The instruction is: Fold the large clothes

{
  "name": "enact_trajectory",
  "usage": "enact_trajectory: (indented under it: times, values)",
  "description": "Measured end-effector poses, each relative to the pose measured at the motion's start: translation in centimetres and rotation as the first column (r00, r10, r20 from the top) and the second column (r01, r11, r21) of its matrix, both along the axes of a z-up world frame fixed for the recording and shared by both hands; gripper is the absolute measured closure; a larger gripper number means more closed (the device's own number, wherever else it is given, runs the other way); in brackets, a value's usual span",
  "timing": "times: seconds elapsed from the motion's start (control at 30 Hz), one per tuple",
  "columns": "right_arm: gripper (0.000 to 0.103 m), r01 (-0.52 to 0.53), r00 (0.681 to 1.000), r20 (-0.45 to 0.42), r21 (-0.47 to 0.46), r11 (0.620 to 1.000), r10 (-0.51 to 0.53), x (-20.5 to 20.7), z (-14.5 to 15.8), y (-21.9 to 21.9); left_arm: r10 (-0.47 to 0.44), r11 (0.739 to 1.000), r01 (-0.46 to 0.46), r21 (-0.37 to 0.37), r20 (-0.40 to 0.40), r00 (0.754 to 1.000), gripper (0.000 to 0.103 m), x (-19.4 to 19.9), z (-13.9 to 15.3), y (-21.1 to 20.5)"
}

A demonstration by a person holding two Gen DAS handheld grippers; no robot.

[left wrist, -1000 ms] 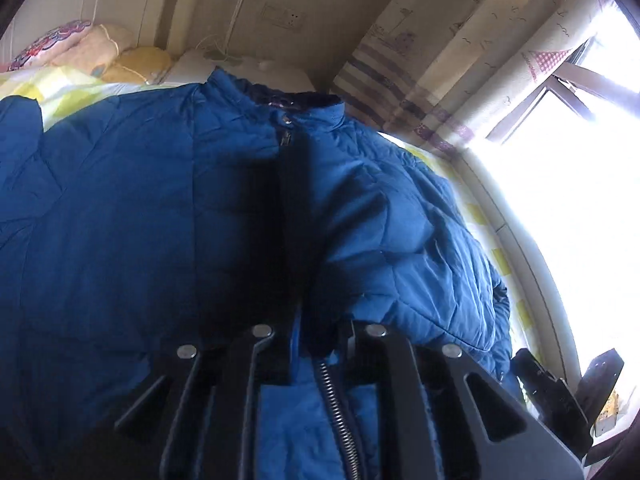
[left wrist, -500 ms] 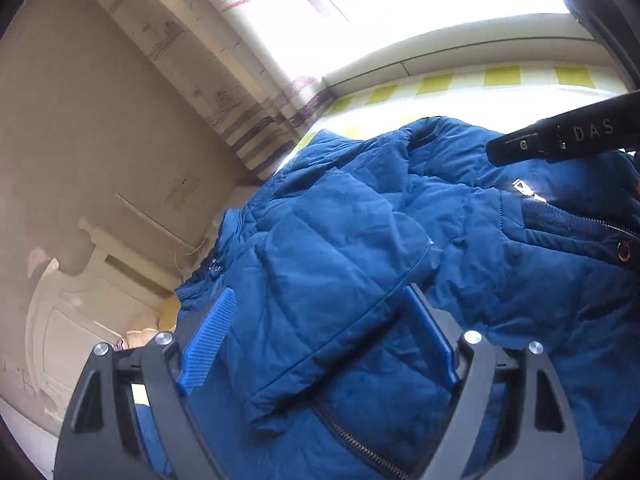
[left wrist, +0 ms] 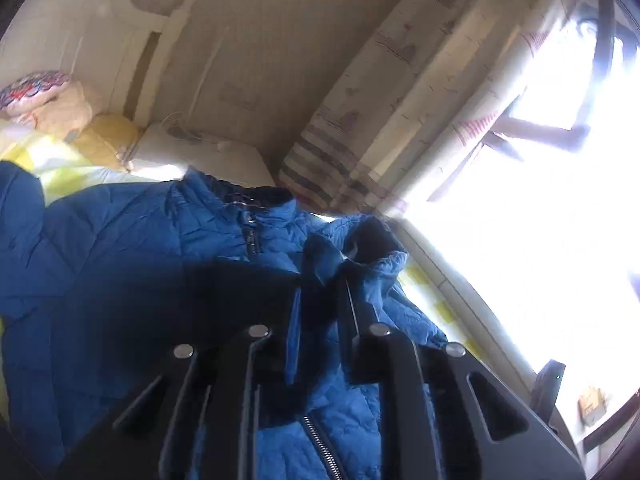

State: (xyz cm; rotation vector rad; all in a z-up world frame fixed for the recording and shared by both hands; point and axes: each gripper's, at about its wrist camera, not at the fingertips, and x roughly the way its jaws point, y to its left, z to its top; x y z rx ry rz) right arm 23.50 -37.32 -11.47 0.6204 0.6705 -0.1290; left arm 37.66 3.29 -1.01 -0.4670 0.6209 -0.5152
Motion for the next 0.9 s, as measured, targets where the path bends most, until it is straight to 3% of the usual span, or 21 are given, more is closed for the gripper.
enact_trajectory:
  times: [0.03, 0.13, 0.23, 0.3, 0.37, 0.43, 0.53, 0.63, 0.7, 0.73, 0.83, 0.9]
  values:
    - [0.044, -0.002, 1.0, 0.001, -0.001, 1.0, 0.002, 0.0, 0.0, 0.0, 0.052, 0.997, -0.054, -0.048, -0.046, 0.998, 0.087, 0.2, -1.1, 2.9]
    - [0.044, -0.005, 1.0, -0.005, -0.009, 1.0, 0.005, 0.1, 0.1, 0.1, 0.182, 0.98, -0.193, -0.056, -0.17, 0.969, 0.086, 0.1, -4.4, 8.9]
    - [0.044, -0.001, 1.0, 0.003, -0.069, 0.998, 0.001, -0.1, 1.2, 1.0, 0.195, 0.974, -0.217, -0.071, -0.232, 0.953, 0.062, -0.1, -6.6, 11.9]
    - [0.044, -0.009, 0.999, 0.049, -0.136, 0.991, 0.016, -0.3, 3.1, 2.3, 0.161, 0.972, -0.195, -0.129, -0.234, 0.959, 0.055, -0.5, -7.4, 12.6]
    - [0.044, -0.063, 0.994, 0.073, -0.161, 0.985, 0.076, 0.5, 5.0, 3.8, 0.118, 0.967, -0.164, -0.195, -0.225, 0.967, 0.035, -0.6, -7.4, 12.7]
    - [0.044, -0.141, 0.986, 0.063, -0.166, 0.976, 0.154, 2.2, 6.3, 5.5, 0.097, 0.969, -0.14, -0.204, -0.206, 0.974, 0.023, -0.3, -7.2, 12.0]
    - [0.034, -0.258, 0.965, -0.05, -0.041, 0.965, 0.256, 6.5, 5.4, 6.6, 0.079, 0.986, -0.104, -0.128, -0.189, 0.979, 0.018, -0.2, -6.8, 10.3]
    - [0.034, -0.23, 0.959, -0.17, 0.003, 0.973, 0.227, 10.0, 2.9, 6.7, 0.043, 0.988, -0.068, -0.138, -0.179, 0.983, 0.015, -0.6, -6.8, 9.9]
    - [0.034, -0.202, 0.968, -0.152, 0.014, 0.979, 0.202, 11.4, 2.3, 6.3, 0.033, 0.986, -0.062, -0.158, -0.18, 0.983, 0.015, -1.2, -7.1, 10.1]
    - [0.037, -0.201, 0.971, -0.13, 0.017, 0.979, 0.202, 12.0, 2.4, 6.1, 0.032, 0.984, -0.062, -0.164, -0.179, 0.983, 0.015, -1.4, -7.2, 10.2]
    - [0.078, -0.176, 0.979, -0.101, 0.011, 0.984, 0.176, 13.0, 2.9, 5.2, 0.032, 0.986, -0.061, -0.153, -0.181, 0.983, 0.015, -1.8, -7.0, 10.2]
    - [0.087, -0.14, 0.99, -0.016, 0.05, 0.989, 0.141, 11.9, 3.9, 3.6, 0.028, 0.987, -0.058, -0.149, -0.192, 0.981, 0.014, -2.0, -7.0, 10.3]
